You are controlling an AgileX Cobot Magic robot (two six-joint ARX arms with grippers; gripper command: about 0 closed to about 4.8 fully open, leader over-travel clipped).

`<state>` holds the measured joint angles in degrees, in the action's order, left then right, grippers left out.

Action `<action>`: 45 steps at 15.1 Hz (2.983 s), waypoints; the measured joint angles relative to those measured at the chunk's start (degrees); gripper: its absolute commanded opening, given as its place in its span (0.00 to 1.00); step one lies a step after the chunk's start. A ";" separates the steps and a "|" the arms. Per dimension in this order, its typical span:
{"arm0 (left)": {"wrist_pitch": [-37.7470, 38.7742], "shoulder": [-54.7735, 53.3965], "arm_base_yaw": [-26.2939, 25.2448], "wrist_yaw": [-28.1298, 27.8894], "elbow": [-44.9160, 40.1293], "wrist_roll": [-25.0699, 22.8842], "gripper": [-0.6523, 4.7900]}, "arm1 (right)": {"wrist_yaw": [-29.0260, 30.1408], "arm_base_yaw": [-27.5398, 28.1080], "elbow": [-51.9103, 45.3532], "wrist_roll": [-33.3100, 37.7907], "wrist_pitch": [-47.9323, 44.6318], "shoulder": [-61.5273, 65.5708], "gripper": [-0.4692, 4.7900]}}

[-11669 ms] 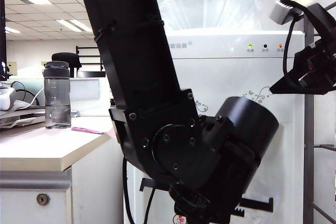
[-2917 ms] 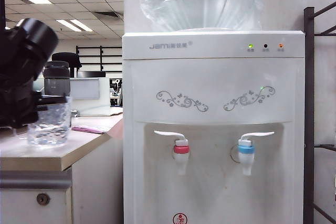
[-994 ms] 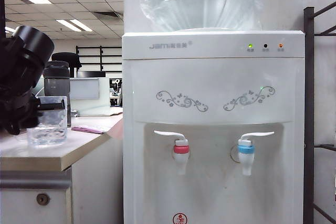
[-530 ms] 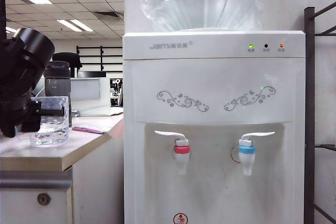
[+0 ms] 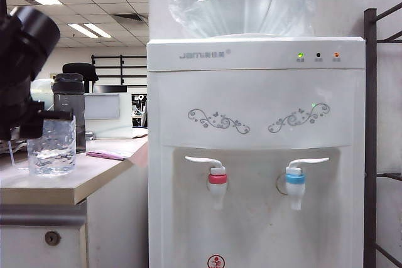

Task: Pick up the plastic mug from the left desk, go to the cold water outlet of the water dispenser, press the vertical switch to get some water, then put the mug back on the desk.

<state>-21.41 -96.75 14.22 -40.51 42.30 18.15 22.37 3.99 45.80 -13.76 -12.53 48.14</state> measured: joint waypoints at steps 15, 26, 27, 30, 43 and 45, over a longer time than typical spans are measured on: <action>17.90 14.71 0.46 7.87 0.00 -0.31 0.11 | 0.24 0.00 0.00 2.23 0.04 0.00 0.09; 24.20 46.21 2.08 32.48 -0.13 -9.33 0.11 | -5.88 -4.98 -13.35 11.67 -0.72 -5.73 0.09; 24.70 47.54 2.08 32.61 -0.85 -9.33 0.11 | -7.02 -6.21 -16.24 11.82 -2.43 -7.48 0.09; 26.56 58.01 2.10 32.87 -7.80 -8.07 0.11 | -13.29 -10.12 -26.49 12.66 -4.26 -16.59 0.09; 20.65 96.85 -14.40 38.45 -41.77 -15.80 0.11 | -13.35 -9.97 -27.58 12.70 4.59 -18.01 0.09; 23.54 96.54 -16.52 38.99 -41.81 -16.00 0.11 | -13.35 -9.97 -27.56 12.72 4.90 -18.10 0.09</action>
<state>2.13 -0.21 -2.31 -1.52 0.49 2.15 9.02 -5.98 18.24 -1.04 -7.64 30.04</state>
